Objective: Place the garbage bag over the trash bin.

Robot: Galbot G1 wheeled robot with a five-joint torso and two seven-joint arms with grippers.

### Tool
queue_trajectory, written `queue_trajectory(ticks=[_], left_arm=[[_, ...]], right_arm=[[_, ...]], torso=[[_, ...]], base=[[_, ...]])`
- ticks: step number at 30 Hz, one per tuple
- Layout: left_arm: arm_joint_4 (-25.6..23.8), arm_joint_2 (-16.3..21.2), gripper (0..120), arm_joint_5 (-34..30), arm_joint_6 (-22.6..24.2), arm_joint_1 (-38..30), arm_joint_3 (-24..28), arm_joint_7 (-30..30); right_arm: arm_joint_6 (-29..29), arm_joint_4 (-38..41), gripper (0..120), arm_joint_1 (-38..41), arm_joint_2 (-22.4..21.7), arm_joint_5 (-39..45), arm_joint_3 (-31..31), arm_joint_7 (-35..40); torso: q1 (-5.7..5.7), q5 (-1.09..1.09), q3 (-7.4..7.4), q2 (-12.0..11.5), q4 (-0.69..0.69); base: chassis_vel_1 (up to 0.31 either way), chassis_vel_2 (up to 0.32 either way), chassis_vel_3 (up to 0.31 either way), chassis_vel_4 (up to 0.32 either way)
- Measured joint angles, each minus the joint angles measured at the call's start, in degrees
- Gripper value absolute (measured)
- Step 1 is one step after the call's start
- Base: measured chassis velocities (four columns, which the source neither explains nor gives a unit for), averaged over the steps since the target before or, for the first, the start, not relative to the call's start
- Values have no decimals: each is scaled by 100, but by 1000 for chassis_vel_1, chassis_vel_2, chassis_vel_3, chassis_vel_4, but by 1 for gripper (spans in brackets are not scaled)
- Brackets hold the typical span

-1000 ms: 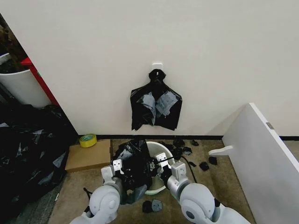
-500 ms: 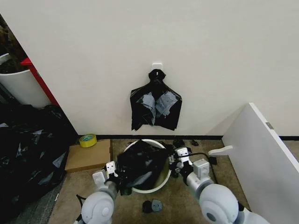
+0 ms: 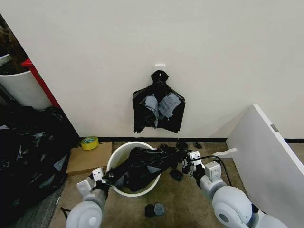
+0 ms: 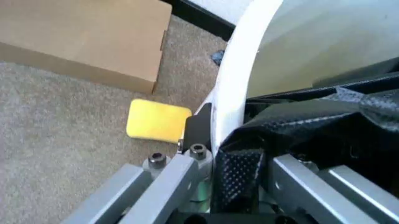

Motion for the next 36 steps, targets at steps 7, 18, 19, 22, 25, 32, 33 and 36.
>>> queue_trajectory(ticks=[7, 18, 19, 22, 25, 32, 33, 36], left_arm=[[-98, 9, 1, 42, -1, 0, 31, 47], [-255, 23, 1, 295, -10, -37, 87, 78], [-269, 43, 1, 306, -4, -58, 80, 68], [-299, 76, 1, 338, 33, -77, 86, 65], [-375, 114, 1, 419, 112, -65, 114, 81], [-499, 178, 1, 986, 129, 44, 215, 283], [-534, 178, 1, 1047, 129, 65, 237, 303], [-642, 170, 1, 1148, 129, 118, 287, 333]], right_arm=[[335, 236, 7, -311, 8, -560, -69, -603], [946, 693, 48, -954, -303, -1978, 160, -1512], [997, 789, 54, -1045, -370, -2093, 275, -1599], [1051, 950, 65, -1103, -425, -2184, 368, -1672], [1468, 904, 76, -935, -488, -3020, 345, -1911], [1581, 725, 98, -442, -823, -3896, 168, -2450], [1603, 679, 99, -401, -873, -4121, 132, -2548], [1725, 574, 100, -382, -935, -4640, 70, -2761]], torso=[[0, 0, 0, 0, 0], [0, 0, 0, 0, 1], [0, 0, 0, 0, 0], [0, 0, 0, 0, -1], [0, 0, 0, 0, -1], [0, 0, 0, 0, 1], [0, 0, 1, 0, 1], [0, 1, 0, 0, 0]], base=[[0, 0, 0, 0], [0, 0, 0, 0], [0, 0, 0, 0], [0, 0, 0, 0], [0, 0, 0, 0], [0, 0, 0, 0], [0, 0, 0, 0], [0, 0, 0, 0]])
